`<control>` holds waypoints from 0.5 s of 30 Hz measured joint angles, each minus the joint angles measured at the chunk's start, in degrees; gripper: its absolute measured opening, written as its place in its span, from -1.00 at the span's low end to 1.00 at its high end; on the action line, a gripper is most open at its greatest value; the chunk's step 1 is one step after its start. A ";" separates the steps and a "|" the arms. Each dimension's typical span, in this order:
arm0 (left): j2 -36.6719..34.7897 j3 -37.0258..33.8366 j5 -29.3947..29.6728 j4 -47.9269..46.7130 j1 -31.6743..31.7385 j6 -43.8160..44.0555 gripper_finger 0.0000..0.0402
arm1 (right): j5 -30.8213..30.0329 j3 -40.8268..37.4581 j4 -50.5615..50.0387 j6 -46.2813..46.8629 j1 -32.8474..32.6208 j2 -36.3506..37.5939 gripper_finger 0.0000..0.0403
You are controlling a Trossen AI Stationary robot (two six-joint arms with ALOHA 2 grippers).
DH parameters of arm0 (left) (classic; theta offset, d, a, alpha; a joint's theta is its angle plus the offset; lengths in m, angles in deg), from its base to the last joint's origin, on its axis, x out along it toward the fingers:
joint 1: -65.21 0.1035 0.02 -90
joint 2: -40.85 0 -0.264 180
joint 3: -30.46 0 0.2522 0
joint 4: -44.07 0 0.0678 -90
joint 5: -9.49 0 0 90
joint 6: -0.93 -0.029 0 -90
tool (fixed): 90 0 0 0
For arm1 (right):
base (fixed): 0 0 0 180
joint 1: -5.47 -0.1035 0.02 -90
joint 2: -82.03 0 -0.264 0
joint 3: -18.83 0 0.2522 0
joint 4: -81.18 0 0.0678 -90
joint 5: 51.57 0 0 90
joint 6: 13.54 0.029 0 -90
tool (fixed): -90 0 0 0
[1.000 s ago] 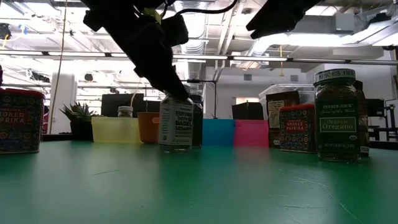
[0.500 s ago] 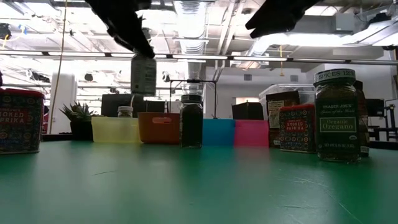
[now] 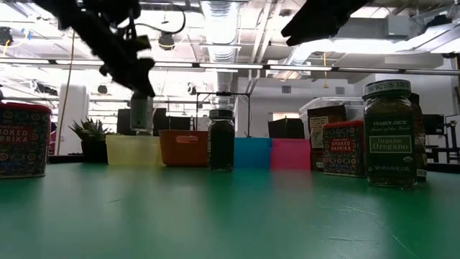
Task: Sort spices by type
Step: Put the white seasoning bottle into the yellow bin
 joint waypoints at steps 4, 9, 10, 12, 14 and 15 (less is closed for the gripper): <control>0.44 -4.17 -2.38 6.44 4.18 -0.36 0.02 | 0.03 0.00 1.18 -0.34 -0.10 0.04 0.62; 2.09 -6.13 -4.73 9.24 8.41 -0.11 0.02 | 0.06 0.00 1.14 -0.35 -0.12 0.04 0.62; 2.49 -6.46 -5.16 9.34 9.26 0.13 0.02 | 0.06 0.00 1.08 -0.35 -0.10 0.04 0.62; 3.36 -6.92 -7.38 9.04 11.12 0.79 0.02 | 0.06 0.00 1.05 -0.35 -0.10 0.04 0.62; 4.25 -7.54 -9.16 9.24 12.86 1.62 0.02 | 0.08 0.00 1.15 -0.35 -0.10 0.04 0.62; 4.79 -7.63 -9.55 8.96 13.55 2.07 0.02 | 0.08 0.00 1.13 -0.35 -0.10 0.04 0.62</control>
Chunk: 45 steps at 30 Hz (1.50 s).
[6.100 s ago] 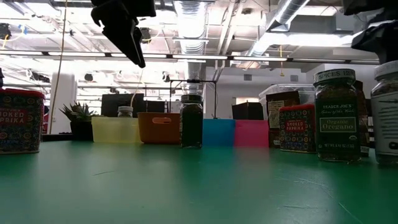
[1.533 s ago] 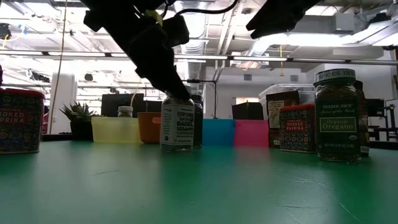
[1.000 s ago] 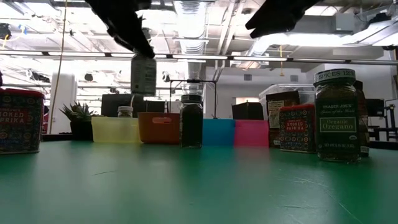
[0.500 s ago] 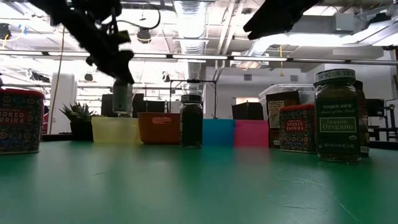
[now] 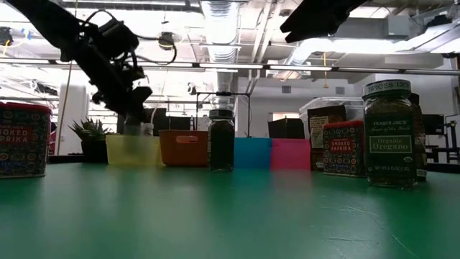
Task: Sort spices by type
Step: Put the white seasoning bottle into the yellow bin, then put the left red seasoning bottle into the orange bin
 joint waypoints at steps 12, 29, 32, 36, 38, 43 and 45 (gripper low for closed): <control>4.30 0.16 -2.36 1.09 1.93 1.36 0.28 | 0.11 0.00 -0.07 0.02 0.00 0.00 0.62; -2.75 14.72 -7.05 -17.69 -8.81 -6.53 0.46 | 0.15 0.00 -0.57 0.04 0.03 0.02 0.62; -2.69 16.57 -9.83 -22.80 -16.97 -2.63 0.46 | 0.17 0.00 -1.76 0.04 0.39 0.02 0.62; -2.66 18.62 -11.67 -27.04 -29.33 2.91 0.46 | 0.45 0.00 -5.18 1.45 1.36 0.02 0.62; -2.65 19.88 -12.93 -30.19 -34.85 5.96 0.46 | 0.46 0.00 -7.12 2.80 2.24 0.02 0.62; -2.59 21.54 -14.18 -39.38 -46.48 21.28 0.46 | 0.41 0.00 -8.07 4.11 4.09 0.02 0.62; -1.67 21.53 -14.20 -42.67 -50.58 27.81 0.46 | 0.39 0.00 -7.48 3.96 4.33 0.02 0.62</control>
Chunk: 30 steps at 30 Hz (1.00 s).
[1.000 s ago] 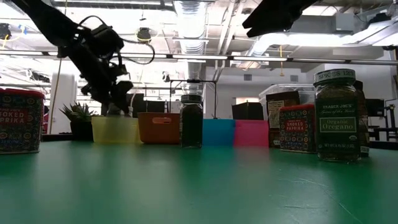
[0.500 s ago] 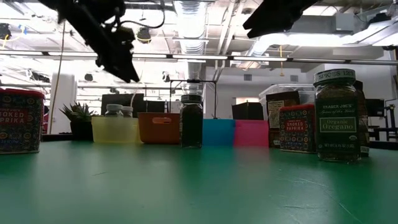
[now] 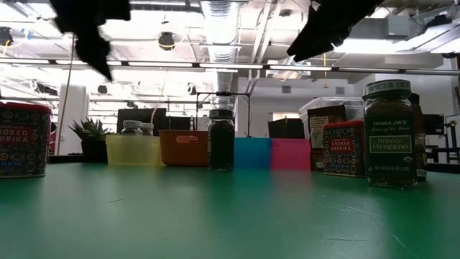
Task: Sort spices by type
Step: Put the left red seasoning bottle into the orange bin
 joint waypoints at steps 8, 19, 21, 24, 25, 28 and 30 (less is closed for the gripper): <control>4.23 0.30 1.43 -5.52 -9.43 15.52 0.46 | -0.04 0.00 5.05 -3.58 -0.04 0.00 0.62; 12.85 4.93 6.56 -15.12 -16.61 23.01 0.46 | -0.14 0.00 6.25 -5.73 1.94 0.02 0.62; 13.43 5.63 6.56 -14.94 -17.20 23.65 0.46 | -0.29 0.00 6.32 -5.77 2.43 0.02 0.62; 13.54 5.78 5.42 -14.74 -17.97 24.25 0.46 | -0.31 0.00 6.76 -5.92 2.81 0.02 0.62; 13.54 5.78 4.80 -14.77 -18.11 24.25 0.46 | -0.31 0.00 6.83 -5.95 2.84 0.02 0.62; 13.54 5.78 4.09 -14.81 -18.20 24.53 0.46 | -0.28 0.00 7.54 -6.22 2.84 0.02 0.62; 13.54 5.78 3.31 -14.85 -18.20 23.83 0.46 | -0.27 0.00 7.95 -6.80 2.84 0.02 0.62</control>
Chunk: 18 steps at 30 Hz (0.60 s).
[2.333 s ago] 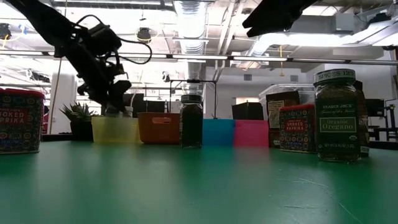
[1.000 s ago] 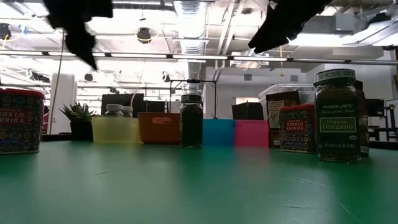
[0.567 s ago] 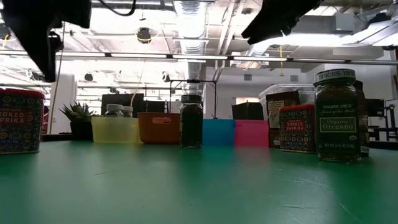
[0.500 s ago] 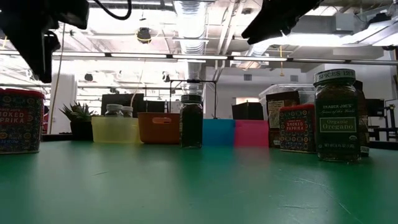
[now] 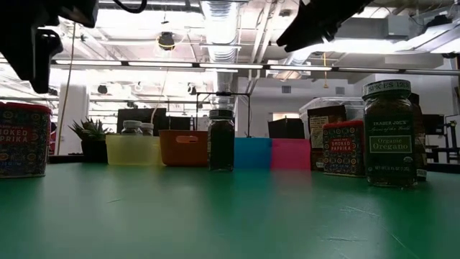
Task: Sort spices by type
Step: Put the left red seasoning bottle into the orange bin
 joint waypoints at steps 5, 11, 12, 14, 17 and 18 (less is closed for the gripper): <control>0.00 0.00 -0.34 -0.43 0.42 -0.16 0.47 | 0.01 0.00 0.34 -0.21 -0.02 0.00 0.62; 0.00 -2.61 -3.28 0.23 1.33 2.93 0.58 | 0.24 0.00 0.34 -0.72 -0.02 0.00 0.62; 0.00 -3.19 -3.66 0.10 1.49 3.40 0.61 | 0.24 0.00 0.34 -0.81 -0.02 0.00 0.62; 0.00 -3.83 -3.70 0.18 1.92 3.47 0.67 | 0.24 0.00 0.36 -0.87 0.00 0.00 0.62; 0.00 -3.93 -3.52 0.86 2.27 3.25 0.76 | 0.25 0.00 0.47 -1.34 -0.02 0.00 0.62; 0.00 -3.93 -3.46 1.05 2.27 3.21 0.78 | 0.25 0.00 0.55 -1.48 -0.02 0.00 0.62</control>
